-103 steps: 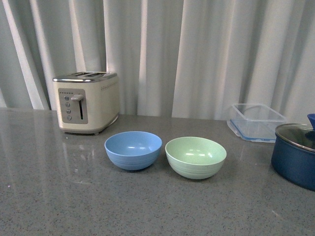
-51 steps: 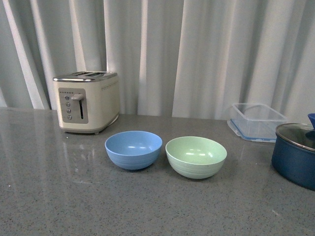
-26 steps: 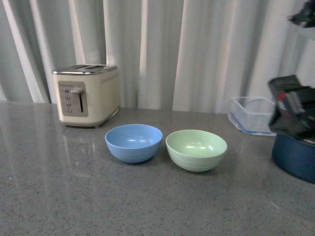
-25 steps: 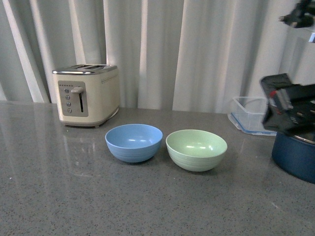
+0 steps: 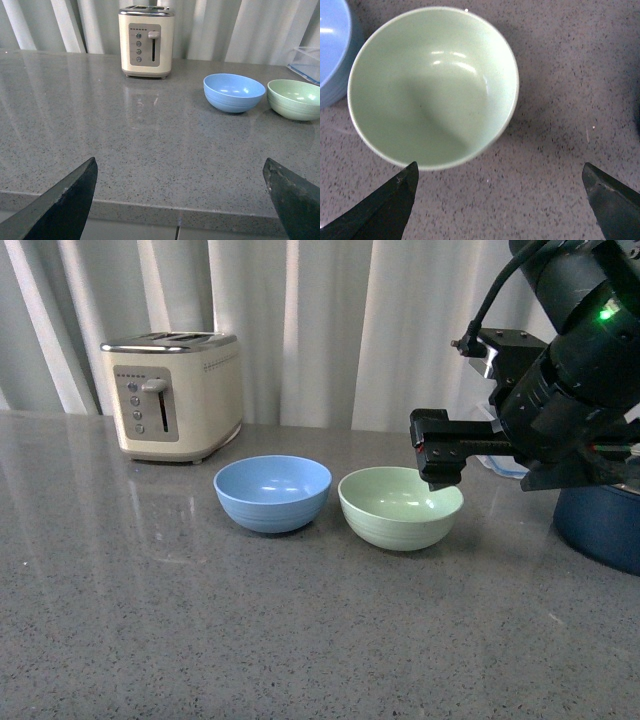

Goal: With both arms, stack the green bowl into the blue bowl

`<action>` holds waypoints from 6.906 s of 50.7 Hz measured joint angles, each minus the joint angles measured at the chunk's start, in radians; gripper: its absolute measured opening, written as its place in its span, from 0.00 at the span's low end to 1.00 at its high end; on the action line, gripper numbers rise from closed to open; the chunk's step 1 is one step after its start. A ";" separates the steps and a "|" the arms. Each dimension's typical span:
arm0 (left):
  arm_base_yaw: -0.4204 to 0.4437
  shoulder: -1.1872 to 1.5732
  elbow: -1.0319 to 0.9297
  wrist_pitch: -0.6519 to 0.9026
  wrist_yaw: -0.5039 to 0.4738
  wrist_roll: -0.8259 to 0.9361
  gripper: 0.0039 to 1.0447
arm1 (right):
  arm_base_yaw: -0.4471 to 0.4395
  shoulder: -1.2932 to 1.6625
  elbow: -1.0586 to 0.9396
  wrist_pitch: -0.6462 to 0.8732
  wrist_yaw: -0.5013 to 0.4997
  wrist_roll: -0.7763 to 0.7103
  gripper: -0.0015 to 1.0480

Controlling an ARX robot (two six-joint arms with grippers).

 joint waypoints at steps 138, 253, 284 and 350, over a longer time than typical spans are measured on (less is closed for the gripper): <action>0.000 0.000 0.000 0.000 0.000 0.000 0.94 | 0.012 0.319 0.557 -0.118 -0.166 -0.106 0.01; 0.000 0.000 0.000 0.000 0.000 0.000 0.94 | -0.502 -0.686 -0.727 0.216 -0.201 -0.201 0.90; 0.000 0.000 0.000 0.000 0.000 0.000 0.94 | -0.385 -0.966 -1.265 1.101 -0.201 -0.175 0.01; 0.000 0.000 0.000 0.000 0.000 0.000 0.94 | -0.280 -1.611 -1.417 0.629 -0.100 -0.171 0.01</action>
